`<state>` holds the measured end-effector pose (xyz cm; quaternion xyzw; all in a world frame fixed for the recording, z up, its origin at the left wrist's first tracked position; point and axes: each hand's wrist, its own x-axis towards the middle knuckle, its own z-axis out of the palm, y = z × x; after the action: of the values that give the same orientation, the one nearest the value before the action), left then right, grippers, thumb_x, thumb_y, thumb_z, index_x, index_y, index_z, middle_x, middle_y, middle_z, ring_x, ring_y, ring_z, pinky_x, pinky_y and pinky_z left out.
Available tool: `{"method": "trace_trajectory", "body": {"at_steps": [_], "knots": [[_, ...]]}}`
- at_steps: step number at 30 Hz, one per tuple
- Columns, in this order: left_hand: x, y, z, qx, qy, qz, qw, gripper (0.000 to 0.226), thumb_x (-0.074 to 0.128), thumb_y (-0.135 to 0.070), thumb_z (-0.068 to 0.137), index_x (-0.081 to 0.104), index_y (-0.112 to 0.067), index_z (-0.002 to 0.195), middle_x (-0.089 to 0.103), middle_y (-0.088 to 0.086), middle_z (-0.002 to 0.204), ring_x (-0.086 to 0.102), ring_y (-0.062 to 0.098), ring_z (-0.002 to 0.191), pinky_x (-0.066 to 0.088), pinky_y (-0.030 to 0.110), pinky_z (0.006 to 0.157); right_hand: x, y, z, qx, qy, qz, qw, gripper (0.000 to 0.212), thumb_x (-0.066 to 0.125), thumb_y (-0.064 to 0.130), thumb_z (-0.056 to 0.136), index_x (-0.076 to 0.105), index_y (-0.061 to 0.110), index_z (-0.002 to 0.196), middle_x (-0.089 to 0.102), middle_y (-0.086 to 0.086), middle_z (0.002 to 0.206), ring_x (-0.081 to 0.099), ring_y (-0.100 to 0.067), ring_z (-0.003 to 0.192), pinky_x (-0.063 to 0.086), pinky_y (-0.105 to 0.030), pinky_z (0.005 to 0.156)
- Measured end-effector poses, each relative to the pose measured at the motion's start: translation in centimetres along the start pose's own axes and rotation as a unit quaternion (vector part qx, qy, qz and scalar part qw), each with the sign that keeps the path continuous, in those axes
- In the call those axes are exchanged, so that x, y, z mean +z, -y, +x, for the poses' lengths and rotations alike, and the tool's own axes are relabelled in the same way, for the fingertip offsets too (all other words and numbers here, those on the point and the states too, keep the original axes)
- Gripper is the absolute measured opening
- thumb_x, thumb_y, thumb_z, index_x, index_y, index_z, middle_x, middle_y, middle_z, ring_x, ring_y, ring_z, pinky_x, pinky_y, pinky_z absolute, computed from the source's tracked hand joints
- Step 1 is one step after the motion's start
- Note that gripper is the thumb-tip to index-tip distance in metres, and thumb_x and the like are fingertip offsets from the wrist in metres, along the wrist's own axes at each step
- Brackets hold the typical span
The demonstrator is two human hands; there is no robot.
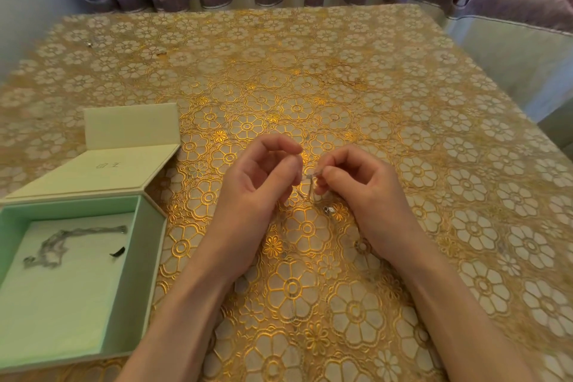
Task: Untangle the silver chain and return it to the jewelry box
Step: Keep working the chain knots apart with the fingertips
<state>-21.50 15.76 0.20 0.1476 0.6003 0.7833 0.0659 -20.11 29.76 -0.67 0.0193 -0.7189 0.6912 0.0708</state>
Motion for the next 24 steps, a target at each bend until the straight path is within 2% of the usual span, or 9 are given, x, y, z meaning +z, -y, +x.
{"method": "trace_trajectory", "body": {"at_steps": [2,6,11,13,16,20,24], "knots": [[-0.02,-0.09,-0.08,-0.010,0.016,-0.028,0.999,0.008,0.060,-0.027,0.072,0.063,-0.029,0.079,0.054,-0.006,0.066,0.042,0.011,0.062,0.032,0.022,0.056,0.12,0.01,-0.04,-0.001,-0.001,-0.009,1.000,0.005,0.054,0.013,0.072,0.057,0.014,0.069,0.058,0.004,0.064,0.057,-0.004,0.057,0.047,-0.019,0.059],[-0.08,-0.54,-0.10,-0.042,0.057,-0.141,0.987,0.010,0.058,-0.018,0.071,0.063,-0.022,0.079,0.054,-0.004,0.067,0.045,0.009,0.068,0.033,0.021,0.057,0.13,0.06,-0.17,-0.010,0.003,-0.012,1.000,0.007,0.054,0.012,0.072,0.057,0.016,0.067,0.058,0.005,0.062,0.055,-0.005,0.058,0.045,-0.020,0.059],[-0.63,-0.65,-0.15,-0.020,0.064,-0.042,0.997,0.011,0.061,-0.019,0.069,0.065,-0.024,0.078,0.051,0.002,0.073,0.039,0.013,0.068,0.032,0.022,0.058,-0.36,-0.32,0.08,0.021,-0.004,0.065,0.998,0.008,0.060,0.015,0.067,0.063,0.021,0.063,0.060,0.003,0.067,0.056,-0.010,0.060,0.044,-0.028,0.061],[-0.64,-0.63,-0.13,-0.022,0.056,-0.040,0.997,0.011,0.062,-0.018,0.069,0.066,-0.024,0.078,0.051,0.002,0.073,0.039,0.013,0.067,0.033,0.022,0.057,-0.51,-0.40,0.15,0.032,0.002,0.105,0.994,0.006,0.061,0.017,0.064,0.064,0.021,0.061,0.060,0.003,0.068,0.054,-0.013,0.061,0.042,-0.030,0.061],[-0.41,-0.70,0.02,-0.025,0.014,-0.127,0.992,0.017,0.063,-0.005,0.069,0.065,-0.022,0.073,0.054,0.000,0.069,0.048,0.011,0.066,0.038,0.018,0.057,-0.52,-0.32,0.18,0.046,-0.004,0.122,0.991,0.019,0.054,0.009,0.069,0.063,0.021,0.057,0.060,0.004,0.066,0.050,-0.014,0.059,0.041,-0.030,0.060],[-0.27,-0.79,0.13,-0.036,-0.027,-0.228,0.973,0.017,0.050,-0.001,0.076,0.056,-0.017,0.080,0.055,-0.001,0.064,0.054,0.013,0.066,0.041,0.017,0.055,-0.21,-0.19,0.24,0.045,-0.010,0.071,0.996,0.020,0.054,0.013,0.068,0.064,0.026,0.057,0.060,0.004,0.064,0.050,-0.011,0.058,0.041,-0.026,0.058],[-0.40,-0.74,0.20,-0.042,-0.049,-0.244,0.968,0.017,0.051,-0.003,0.077,0.054,-0.017,0.086,0.054,-0.001,0.066,0.051,0.011,0.060,0.042,0.015,0.054,-0.03,-0.15,0.19,0.033,-0.017,0.031,0.999,0.018,0.055,0.015,0.068,0.062,0.026,0.056,0.058,0.002,0.066,0.050,-0.009,0.057,0.041,-0.025,0.057]]}}
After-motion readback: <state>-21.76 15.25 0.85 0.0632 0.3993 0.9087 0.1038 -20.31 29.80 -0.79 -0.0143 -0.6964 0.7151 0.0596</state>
